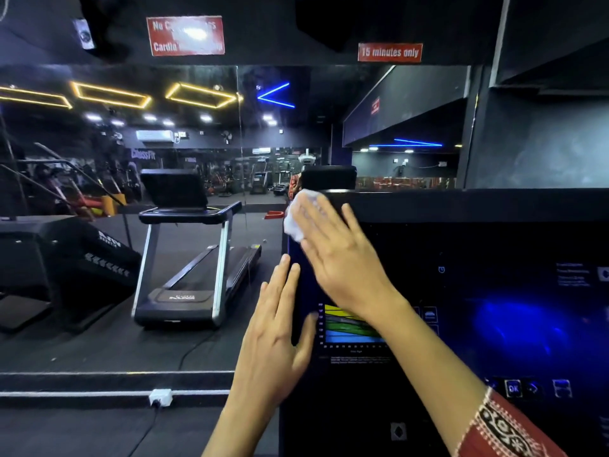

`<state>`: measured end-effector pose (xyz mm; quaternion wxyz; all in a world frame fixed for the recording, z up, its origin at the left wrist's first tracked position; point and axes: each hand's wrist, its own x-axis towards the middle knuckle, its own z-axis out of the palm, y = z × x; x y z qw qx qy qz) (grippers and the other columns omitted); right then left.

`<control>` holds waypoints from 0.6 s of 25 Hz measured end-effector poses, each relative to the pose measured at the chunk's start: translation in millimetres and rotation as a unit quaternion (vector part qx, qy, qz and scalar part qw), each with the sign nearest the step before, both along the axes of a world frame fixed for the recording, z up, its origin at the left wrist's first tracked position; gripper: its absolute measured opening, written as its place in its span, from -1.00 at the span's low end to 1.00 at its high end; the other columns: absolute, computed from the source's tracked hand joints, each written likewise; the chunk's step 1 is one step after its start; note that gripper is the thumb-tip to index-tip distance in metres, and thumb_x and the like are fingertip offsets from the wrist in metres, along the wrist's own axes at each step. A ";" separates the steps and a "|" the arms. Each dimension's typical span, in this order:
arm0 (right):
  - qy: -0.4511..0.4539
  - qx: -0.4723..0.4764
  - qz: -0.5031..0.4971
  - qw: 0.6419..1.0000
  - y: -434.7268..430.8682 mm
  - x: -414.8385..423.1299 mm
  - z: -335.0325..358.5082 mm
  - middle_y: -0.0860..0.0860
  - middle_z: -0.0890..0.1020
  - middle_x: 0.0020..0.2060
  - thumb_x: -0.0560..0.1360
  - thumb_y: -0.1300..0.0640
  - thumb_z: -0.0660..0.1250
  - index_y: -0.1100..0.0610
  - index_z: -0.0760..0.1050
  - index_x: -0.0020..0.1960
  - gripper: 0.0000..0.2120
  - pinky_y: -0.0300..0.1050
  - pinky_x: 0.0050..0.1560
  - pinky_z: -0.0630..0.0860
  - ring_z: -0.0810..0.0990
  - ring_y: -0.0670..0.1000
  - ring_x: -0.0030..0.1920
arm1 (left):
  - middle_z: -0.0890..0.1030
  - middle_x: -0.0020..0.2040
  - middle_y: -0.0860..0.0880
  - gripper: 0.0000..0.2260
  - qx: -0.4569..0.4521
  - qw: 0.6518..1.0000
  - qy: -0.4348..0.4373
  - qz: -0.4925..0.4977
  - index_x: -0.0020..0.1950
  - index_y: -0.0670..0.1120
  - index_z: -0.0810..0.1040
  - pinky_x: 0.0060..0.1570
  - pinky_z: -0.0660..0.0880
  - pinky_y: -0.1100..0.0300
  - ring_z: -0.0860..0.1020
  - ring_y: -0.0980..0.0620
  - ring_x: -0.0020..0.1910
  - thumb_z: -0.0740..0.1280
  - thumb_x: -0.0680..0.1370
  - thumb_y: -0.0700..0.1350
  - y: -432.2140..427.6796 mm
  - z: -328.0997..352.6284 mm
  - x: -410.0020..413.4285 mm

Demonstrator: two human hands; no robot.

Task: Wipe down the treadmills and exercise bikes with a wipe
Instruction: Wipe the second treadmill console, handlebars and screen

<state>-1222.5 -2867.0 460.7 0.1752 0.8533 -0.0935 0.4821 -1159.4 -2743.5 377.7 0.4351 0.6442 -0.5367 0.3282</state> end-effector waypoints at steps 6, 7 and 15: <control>-0.081 0.113 -0.108 0.984 -37.2 -73.3 -35.8 0.02 0.20 0.51 0.63 0.02 -0.08 0.12 0.11 0.52 -0.52 0.02 0.49 -0.05 0.07 -0.02 0.52 | 0.22 0.52 -0.13 -0.50 0.023 0.996 -0.070 0.046 0.48 -0.18 0.29 0.47 0.08 0.08 0.20 -0.07 0.49 0.20 0.55 -0.07 -7.0 5.4 -6.2; -0.114 0.168 -0.134 0.970 -40.9 -83.8 -40.6 0.03 0.12 0.53 0.62 0.02 -0.13 0.12 0.04 0.53 -0.51 0.02 0.51 -0.09 0.01 -0.01 0.54 | 0.23 0.51 -0.13 -0.49 0.030 0.995 -0.082 0.045 0.47 -0.18 0.30 0.47 0.09 0.07 0.21 -0.08 0.49 0.20 0.54 -0.07 -10.5 8.6 -9.2; -0.056 0.096 -0.095 0.989 -29.9 -66.5 -29.5 0.07 0.31 0.47 0.59 0.10 0.01 0.19 0.27 0.48 -0.52 0.10 0.46 0.14 0.24 0.07 0.48 | 0.21 0.51 -0.16 -0.45 0.041 0.995 -0.079 0.048 0.47 -0.20 0.31 0.46 -0.01 0.13 0.14 -0.07 0.49 0.17 0.53 0.03 -42.3 23.2 -22.1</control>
